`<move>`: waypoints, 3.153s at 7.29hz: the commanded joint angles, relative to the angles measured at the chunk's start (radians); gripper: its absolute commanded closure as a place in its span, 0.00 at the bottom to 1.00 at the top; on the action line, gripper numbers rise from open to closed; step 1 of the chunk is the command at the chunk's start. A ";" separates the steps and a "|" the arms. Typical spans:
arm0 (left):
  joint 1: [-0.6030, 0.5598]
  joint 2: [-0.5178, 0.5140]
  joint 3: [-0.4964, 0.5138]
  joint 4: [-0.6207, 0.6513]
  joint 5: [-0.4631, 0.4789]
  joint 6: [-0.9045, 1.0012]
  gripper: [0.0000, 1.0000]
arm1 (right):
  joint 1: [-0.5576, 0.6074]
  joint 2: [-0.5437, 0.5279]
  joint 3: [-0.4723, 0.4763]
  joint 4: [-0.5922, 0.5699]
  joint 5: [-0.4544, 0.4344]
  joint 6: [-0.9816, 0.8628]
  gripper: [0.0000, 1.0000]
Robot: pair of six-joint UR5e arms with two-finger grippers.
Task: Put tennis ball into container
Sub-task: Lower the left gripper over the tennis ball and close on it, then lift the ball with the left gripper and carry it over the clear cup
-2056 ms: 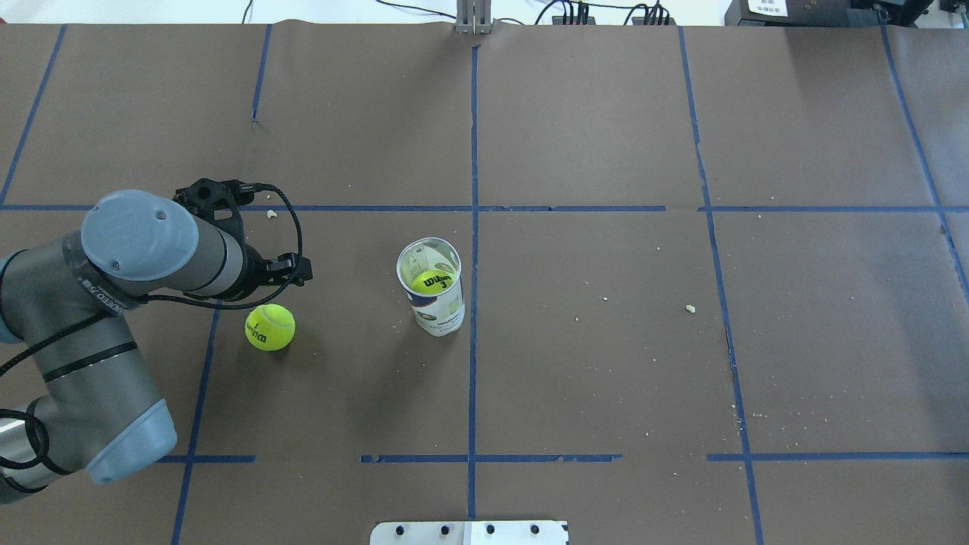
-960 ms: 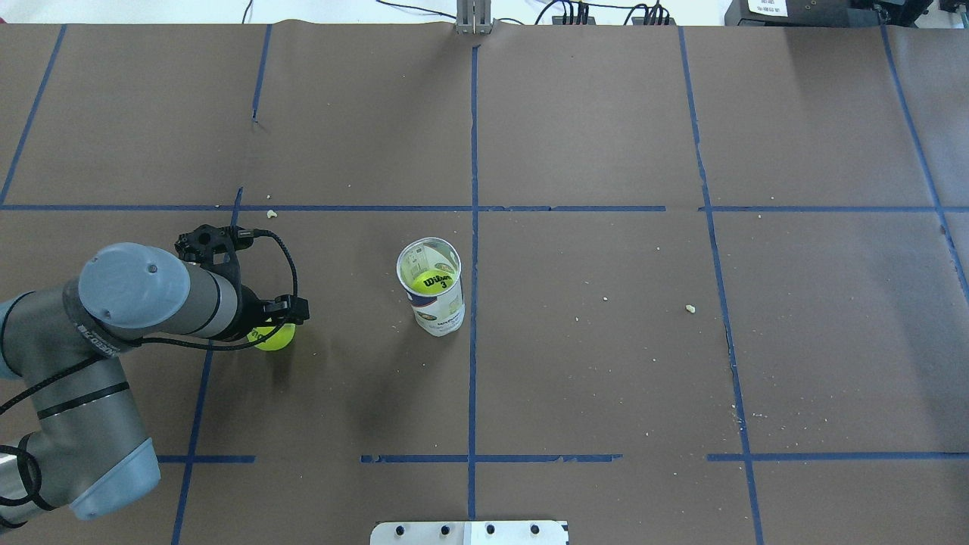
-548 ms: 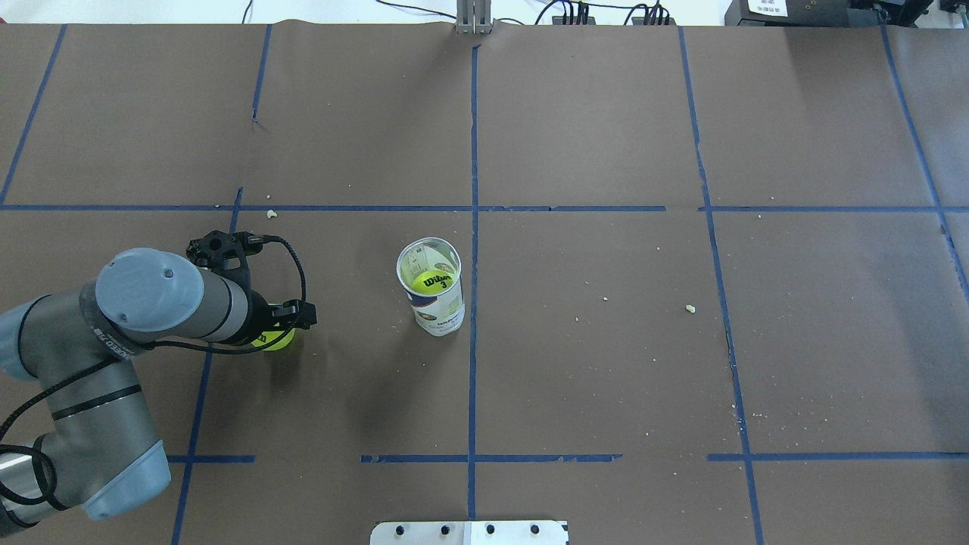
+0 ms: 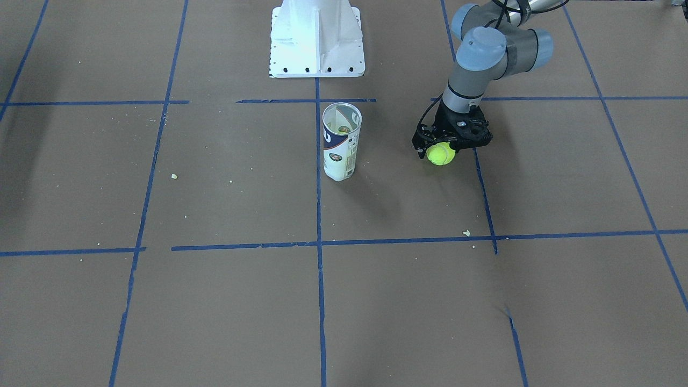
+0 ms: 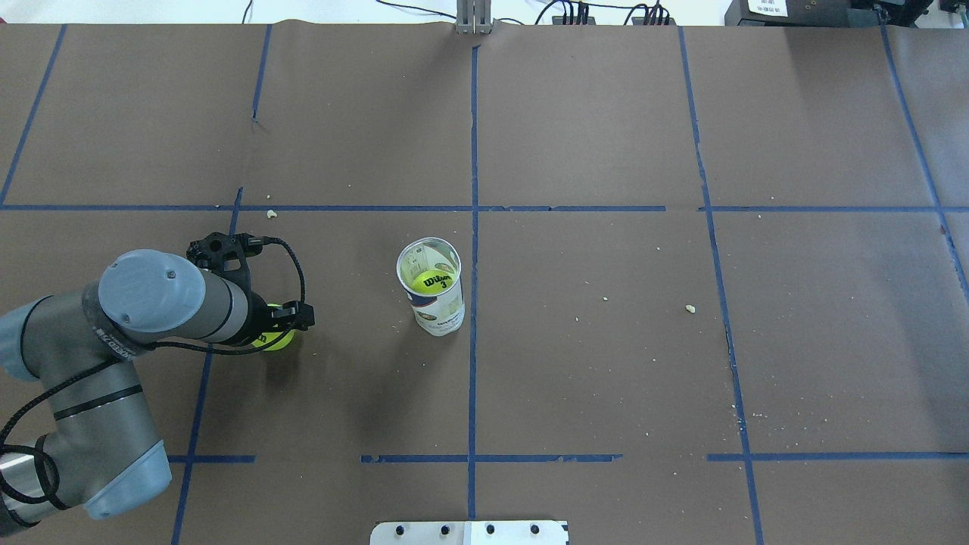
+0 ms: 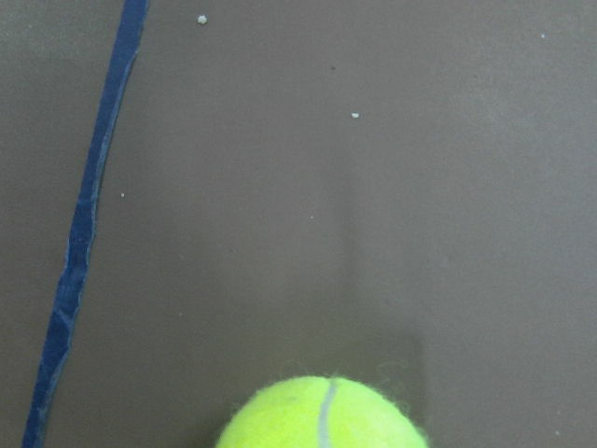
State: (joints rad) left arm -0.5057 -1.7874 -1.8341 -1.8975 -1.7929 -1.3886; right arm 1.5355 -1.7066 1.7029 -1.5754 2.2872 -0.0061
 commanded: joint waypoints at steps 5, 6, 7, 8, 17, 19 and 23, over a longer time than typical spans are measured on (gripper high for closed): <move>-0.016 0.011 -0.133 0.093 -0.002 0.011 0.62 | 0.000 0.001 0.000 0.000 0.000 0.000 0.00; -0.029 0.008 -0.219 0.186 -0.005 0.017 0.63 | 0.000 0.001 0.000 0.000 0.000 0.000 0.00; -0.080 -0.003 -0.293 0.268 -0.022 0.019 0.65 | 0.000 0.001 0.000 0.000 0.000 0.000 0.00; -0.118 -0.006 -0.366 0.340 -0.083 0.037 0.65 | 0.000 0.001 0.000 0.000 0.000 0.000 0.00; -0.148 -0.614 -0.186 0.861 -0.155 -0.032 0.66 | 0.000 0.001 0.000 0.000 0.000 0.000 0.00; -0.139 -0.690 -0.084 0.854 -0.160 -0.046 0.66 | 0.000 -0.001 0.000 0.000 0.000 0.000 0.00; -0.093 -0.713 -0.024 0.819 -0.157 -0.072 0.65 | 0.000 0.001 0.000 0.000 0.000 0.000 0.00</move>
State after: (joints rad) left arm -0.6037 -2.4987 -1.8670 -1.0692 -1.9503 -1.4585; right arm 1.5355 -1.7059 1.7035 -1.5754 2.2872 -0.0061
